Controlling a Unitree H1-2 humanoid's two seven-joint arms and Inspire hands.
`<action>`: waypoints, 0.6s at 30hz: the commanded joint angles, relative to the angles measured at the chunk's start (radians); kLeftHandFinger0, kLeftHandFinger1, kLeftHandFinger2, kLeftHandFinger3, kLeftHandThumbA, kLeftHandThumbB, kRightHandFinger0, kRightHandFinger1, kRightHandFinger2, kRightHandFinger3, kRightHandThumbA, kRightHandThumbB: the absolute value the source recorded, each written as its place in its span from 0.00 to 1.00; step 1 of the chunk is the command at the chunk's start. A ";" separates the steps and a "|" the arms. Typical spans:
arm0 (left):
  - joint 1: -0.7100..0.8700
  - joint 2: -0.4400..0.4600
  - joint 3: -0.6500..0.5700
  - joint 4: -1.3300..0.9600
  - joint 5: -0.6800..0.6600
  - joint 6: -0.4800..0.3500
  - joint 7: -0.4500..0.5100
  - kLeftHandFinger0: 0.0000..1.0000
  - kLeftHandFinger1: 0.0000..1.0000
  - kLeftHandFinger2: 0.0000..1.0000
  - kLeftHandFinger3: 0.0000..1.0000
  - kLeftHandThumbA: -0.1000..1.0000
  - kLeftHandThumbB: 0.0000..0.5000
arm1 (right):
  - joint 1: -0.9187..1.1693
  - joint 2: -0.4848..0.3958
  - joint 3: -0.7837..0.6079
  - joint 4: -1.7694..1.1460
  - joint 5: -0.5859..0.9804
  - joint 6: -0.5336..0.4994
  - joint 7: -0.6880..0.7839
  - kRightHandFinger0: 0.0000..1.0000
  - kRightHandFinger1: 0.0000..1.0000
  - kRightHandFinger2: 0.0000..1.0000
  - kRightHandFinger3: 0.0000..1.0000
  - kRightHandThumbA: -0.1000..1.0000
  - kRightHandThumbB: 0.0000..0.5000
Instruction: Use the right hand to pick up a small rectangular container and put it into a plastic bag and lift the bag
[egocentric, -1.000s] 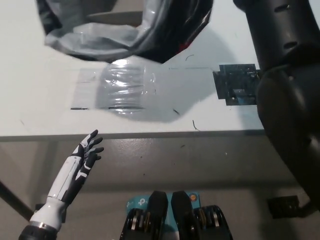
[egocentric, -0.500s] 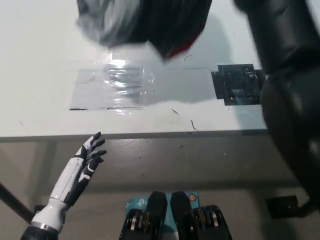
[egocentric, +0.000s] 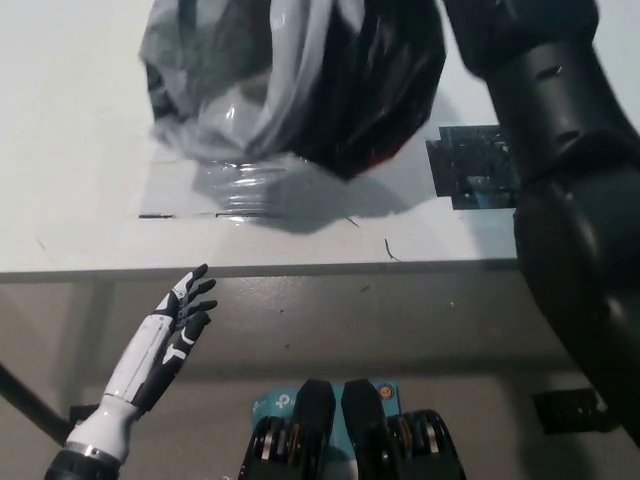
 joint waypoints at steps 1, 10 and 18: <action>0.001 0.023 -0.013 -0.027 0.016 -0.054 -0.017 0.81 0.83 0.92 1.00 1.00 0.00 | -0.133 -0.006 -0.015 -0.035 0.026 -0.027 -0.030 0.00 0.31 0.87 1.00 0.00 0.26; -0.023 0.037 -0.016 -0.021 0.009 -0.042 -0.022 0.82 0.84 0.93 1.00 1.00 0.08 | -0.165 -0.021 0.021 0.104 -0.015 -0.085 -0.026 0.00 0.35 0.91 0.90 0.00 0.27; -0.026 0.042 -0.019 -0.034 0.017 -0.023 -0.027 0.82 0.85 0.94 1.00 1.00 0.07 | -0.128 -0.016 0.069 0.124 -0.029 -0.142 -0.002 0.00 0.36 0.75 0.33 0.00 0.31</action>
